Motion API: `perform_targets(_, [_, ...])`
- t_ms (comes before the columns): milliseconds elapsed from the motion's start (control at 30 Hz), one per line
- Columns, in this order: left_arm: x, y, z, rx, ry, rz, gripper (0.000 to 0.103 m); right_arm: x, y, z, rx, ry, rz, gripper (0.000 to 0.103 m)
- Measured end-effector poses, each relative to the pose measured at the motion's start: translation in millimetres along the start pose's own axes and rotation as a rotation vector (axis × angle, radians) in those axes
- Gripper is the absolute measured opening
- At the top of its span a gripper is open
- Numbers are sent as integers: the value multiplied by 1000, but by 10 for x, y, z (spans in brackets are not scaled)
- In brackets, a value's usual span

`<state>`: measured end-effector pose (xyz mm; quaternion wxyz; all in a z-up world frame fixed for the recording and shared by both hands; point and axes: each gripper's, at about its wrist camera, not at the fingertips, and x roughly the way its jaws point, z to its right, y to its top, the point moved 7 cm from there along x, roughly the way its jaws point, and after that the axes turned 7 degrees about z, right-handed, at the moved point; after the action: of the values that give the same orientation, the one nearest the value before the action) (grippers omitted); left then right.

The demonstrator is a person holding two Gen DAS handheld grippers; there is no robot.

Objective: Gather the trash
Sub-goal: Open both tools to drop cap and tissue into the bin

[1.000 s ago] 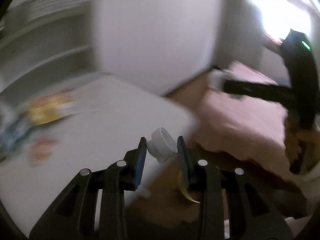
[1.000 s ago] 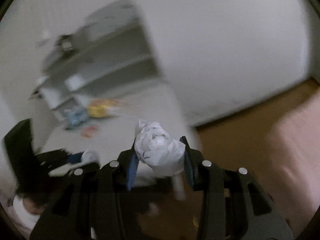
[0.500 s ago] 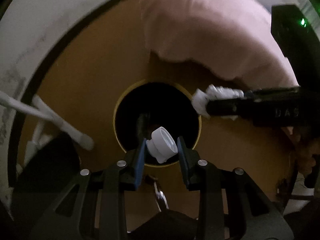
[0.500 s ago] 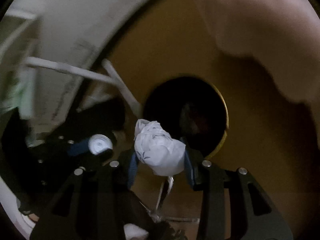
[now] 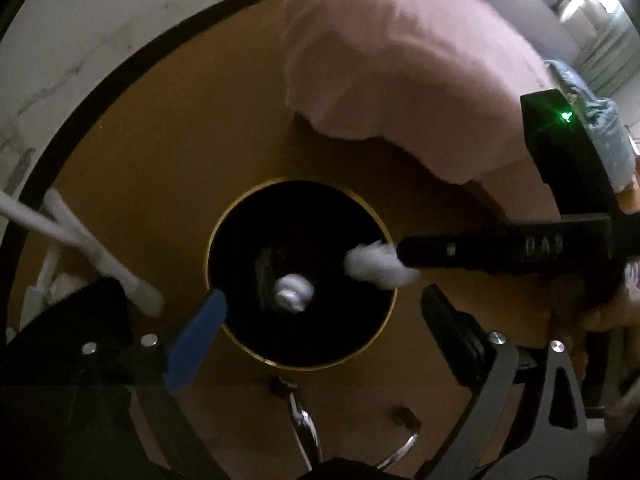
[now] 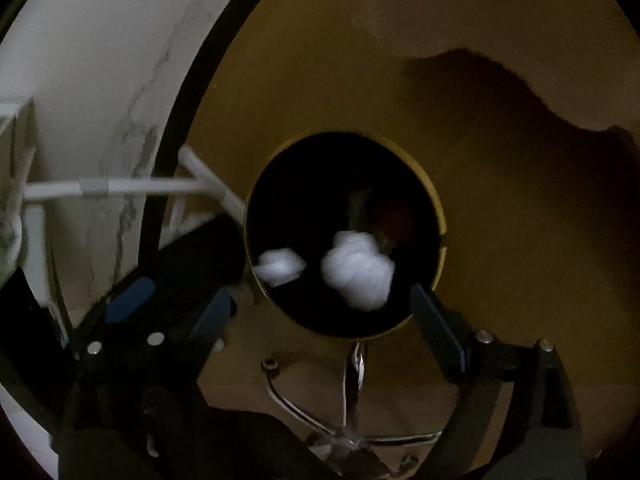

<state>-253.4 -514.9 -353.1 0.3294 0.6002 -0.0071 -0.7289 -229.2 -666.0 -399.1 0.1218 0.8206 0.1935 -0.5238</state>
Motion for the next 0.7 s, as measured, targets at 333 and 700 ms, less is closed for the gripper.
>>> perform_targets(333, [-1544,464,506,122,-62,337,95,-2172,290,-351,-166,-360,750,96])
perform_targets(700, [-3995,458,-634,-47,338,802,96,-2234,-54,-2526,-545,-107,808,96])
